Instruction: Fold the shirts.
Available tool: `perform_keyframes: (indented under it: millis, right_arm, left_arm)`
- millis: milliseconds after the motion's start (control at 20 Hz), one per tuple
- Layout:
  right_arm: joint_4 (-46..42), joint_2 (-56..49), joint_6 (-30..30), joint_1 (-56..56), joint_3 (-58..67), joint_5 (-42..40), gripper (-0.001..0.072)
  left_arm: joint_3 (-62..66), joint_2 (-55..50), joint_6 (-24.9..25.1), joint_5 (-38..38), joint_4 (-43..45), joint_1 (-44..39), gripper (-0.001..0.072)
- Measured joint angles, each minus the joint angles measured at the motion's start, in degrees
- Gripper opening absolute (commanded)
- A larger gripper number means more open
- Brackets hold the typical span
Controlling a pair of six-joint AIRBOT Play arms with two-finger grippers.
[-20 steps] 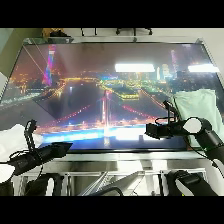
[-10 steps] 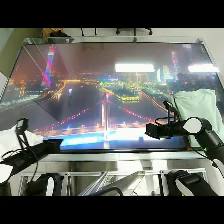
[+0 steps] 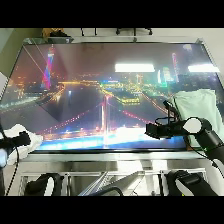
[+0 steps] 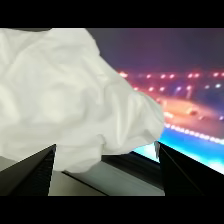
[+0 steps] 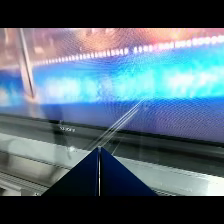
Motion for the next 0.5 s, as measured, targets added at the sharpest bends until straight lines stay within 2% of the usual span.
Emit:
perform_keyframes:
  millis: [250,500]
  right_arm:
    - [-0.02,0.0,0.0,0.0,0.0,0.0,0.0018]
    - [0.0,0.0,0.0,0.0,0.0,-0.02,0.0018]
  left_arm:
    - [-1.42,-17.84,-1.49,7.8,6.64,2.62,0.07]
    - [1.4,-33.0,-0.52,9.2,6.34,13.05,0.0699]
